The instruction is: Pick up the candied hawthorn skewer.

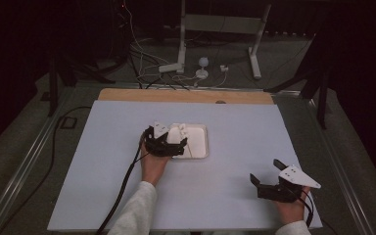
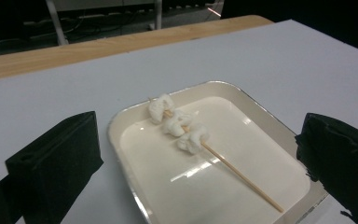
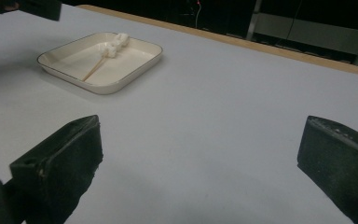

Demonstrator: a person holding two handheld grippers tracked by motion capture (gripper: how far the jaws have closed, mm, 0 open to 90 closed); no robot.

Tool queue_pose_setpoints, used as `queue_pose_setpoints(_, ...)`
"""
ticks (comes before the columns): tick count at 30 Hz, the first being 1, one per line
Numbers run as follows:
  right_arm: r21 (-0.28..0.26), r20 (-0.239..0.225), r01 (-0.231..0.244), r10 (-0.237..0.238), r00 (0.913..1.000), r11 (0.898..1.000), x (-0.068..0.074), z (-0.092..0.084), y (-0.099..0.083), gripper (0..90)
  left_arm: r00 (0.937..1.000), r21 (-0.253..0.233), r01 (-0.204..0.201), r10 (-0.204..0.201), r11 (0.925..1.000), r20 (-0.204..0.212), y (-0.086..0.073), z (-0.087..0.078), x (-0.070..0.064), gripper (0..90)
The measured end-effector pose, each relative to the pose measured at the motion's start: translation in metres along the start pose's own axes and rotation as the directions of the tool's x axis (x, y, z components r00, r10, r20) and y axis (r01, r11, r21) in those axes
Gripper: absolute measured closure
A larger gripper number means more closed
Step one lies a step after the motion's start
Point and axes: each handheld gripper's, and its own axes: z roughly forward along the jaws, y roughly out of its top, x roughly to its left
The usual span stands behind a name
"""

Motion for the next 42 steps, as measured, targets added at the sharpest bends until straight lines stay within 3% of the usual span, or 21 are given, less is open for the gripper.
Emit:
queue_pose_setpoints(13, 0.001, 0.001, 0.000, 0.000, 1.0000, 1.000, -0.001, 0.000, 0.000, 0.0, 0.9995, 0.079, 0.026, -0.024, 0.9965, -0.022, -0.008, 0.025, -0.012, 2.7)
queue_pose_setpoints(18, 0.000, 0.002, 0.000, 0.000, 1.0000, 1.000, -0.001, 0.000, 0.000, 0.0, 0.9985, 0.130, 0.006, 0.001, 0.9915, -0.054, -0.010, 0.034, -0.018, 5.5)
queue_pose_setpoints(23, -0.001, 0.005, -0.003, 0.003, 1.0000, 1.000, -0.002, -0.001, -0.001, 0.0, 0.9984, 0.185, -0.019, 0.029, 0.9826, -0.050, -0.014, 0.042, -0.023, 9.6)
queue_pose_setpoints(27, -0.001, 0.005, -0.003, 0.003, 1.0000, 1.000, -0.002, -0.001, -0.001, 0.0, 0.9970, 0.219, -0.030, 0.045, 0.9752, -0.063, -0.016, 0.044, -0.024, 17.5)
queue_pose_setpoints(30, -0.002, 0.005, -0.003, 0.003, 1.0000, 1.000, -0.002, -0.001, -0.001, 0.0, 0.9956, 0.246, -0.046, 0.065, 0.9681, -0.067, -0.017, 0.044, -0.023, 29.2)
queue_pose_setpoints(37, 0.000, 0.006, -0.003, 0.003, 1.0000, 1.000, -0.002, -0.001, -0.001, 0.0, 0.9970, 0.260, -0.047, 0.061, 0.9645, -0.048, -0.015, 0.039, -0.017, 51.1)
queue_pose_setpoints(42, 0.002, 0.005, -0.005, 0.005, 1.0000, 1.000, -0.002, -0.001, -0.001, 0.0, 0.9982, 0.283, -0.018, 0.033, 0.9588, -0.051, -0.013, 0.034, -0.010, 68.9)
